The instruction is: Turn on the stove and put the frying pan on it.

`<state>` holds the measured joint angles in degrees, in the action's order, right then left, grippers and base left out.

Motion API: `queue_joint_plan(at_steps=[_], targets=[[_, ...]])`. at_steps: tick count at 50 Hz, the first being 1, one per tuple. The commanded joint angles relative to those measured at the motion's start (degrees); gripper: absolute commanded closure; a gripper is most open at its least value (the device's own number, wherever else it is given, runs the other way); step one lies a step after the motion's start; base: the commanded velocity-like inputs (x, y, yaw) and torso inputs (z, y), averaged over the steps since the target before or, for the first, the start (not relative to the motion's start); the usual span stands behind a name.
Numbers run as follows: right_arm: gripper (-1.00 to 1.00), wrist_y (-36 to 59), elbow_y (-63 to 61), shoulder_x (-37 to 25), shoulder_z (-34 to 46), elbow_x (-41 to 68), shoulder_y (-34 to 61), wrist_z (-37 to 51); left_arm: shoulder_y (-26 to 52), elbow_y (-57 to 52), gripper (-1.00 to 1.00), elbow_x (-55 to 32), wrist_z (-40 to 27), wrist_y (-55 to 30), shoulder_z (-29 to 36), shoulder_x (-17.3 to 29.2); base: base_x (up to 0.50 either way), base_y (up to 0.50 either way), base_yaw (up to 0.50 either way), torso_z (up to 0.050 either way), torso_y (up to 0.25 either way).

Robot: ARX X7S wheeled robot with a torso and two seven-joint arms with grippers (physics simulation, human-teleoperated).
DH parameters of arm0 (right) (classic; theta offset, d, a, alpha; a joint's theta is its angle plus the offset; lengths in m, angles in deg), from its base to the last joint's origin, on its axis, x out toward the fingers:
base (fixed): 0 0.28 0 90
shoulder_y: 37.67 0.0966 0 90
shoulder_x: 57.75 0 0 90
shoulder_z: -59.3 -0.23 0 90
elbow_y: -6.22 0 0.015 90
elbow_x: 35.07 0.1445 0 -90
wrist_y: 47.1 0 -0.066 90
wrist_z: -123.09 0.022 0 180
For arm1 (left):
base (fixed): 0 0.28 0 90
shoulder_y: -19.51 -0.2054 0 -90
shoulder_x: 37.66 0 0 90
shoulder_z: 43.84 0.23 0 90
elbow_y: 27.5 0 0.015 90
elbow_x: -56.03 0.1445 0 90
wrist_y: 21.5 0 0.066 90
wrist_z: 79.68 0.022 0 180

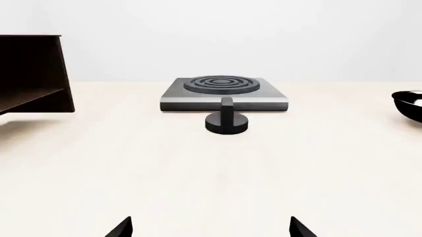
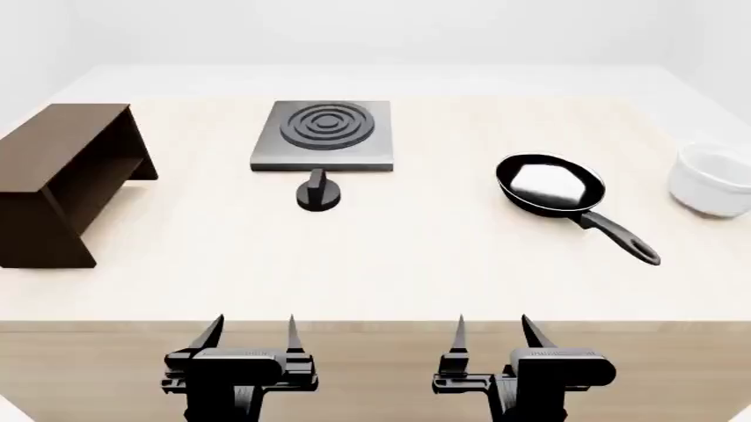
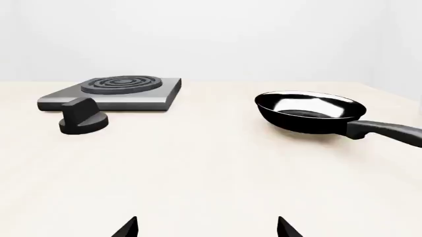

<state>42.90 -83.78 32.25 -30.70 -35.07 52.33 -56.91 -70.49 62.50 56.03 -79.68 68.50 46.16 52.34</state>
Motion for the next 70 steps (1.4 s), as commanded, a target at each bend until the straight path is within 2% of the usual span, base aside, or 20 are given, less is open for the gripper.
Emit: queue_joint_plan(at_steps=[1,4,9,18,21,25,30,40,51,70], targets=[[-1.00,0.4,0.0,-0.8,0.7,1.3,0.1,1.4,0.2,0.0,-1.00,-1.6,-0.5,-0.5,0.9,1.0,0.00,0.00,0.00,0.000,0.000],[-1.00,0.1,0.3,-1.6,2.0,-0.5,0.1,3.8,0.1,0.5,-1.00,-1.3,-1.5,0.5,2.0,1.7,0.00,0.00,0.00,0.000,0.000],[-1.00,-1.7,0.5,-2.3,2.3,2.9,-0.2,3.3,0.1,0.9,-1.00,-2.3,-1.8,0.9,3.0,2.5,0.00,0.00,0.00,0.000,0.000],[-1.00,4.8,-0.8,-3.2,2.2,4.4,1.6,6.1,1.0,0.3,-1.00,-4.6,-2.2,-2.5,3.7,3.5,0.00,0.00,0.00,0.000,0.000],[-1.00,9.7,-5.5,-3.9,3.0,4.5,1.3,6.3,0.8,-2.2,-1.00,-3.2,-2.4,-1.9,4.6,4.7,0.00,0.00,0.00,0.000,0.000],[-1.00,15.8,-14.7,-5.0,3.6,5.8,0.5,6.1,-0.1,-9.4,-1.00,-3.3,-2.1,-7.8,5.6,5.9,0.00,0.00,0.00,0.000,0.000],[-1.00,22.9,-24.0,-6.1,3.5,7.0,1.2,6.9,1.5,-17.2,-1.00,-6.3,-3.1,-16.8,3.8,6.3,0.00,0.00,0.00,0.000,0.000],[-1.00,32.5,-33.7,-8.2,2.4,8.5,3.4,8.7,2.9,-25.1,-1.00,-8.0,-5.3,-23.7,2.4,7.4,0.00,0.00,0.00,0.000,0.000],[-1.00,30.4,-36.2,-9.1,2.6,8.8,2.8,8.9,3.0,-26.7,-1.00,-9.5,-6.3,-24.0,1.4,7.8,0.05,0.00,0.00,0.000,0.000],[-1.00,29.9,-34.8,-9.9,3.0,10.4,3.2,8.7,3.6,-25.4,-1.00,-10.3,-7.1,-23.4,2.0,8.7,0.50,0.00,0.00,0.000,0.000]])
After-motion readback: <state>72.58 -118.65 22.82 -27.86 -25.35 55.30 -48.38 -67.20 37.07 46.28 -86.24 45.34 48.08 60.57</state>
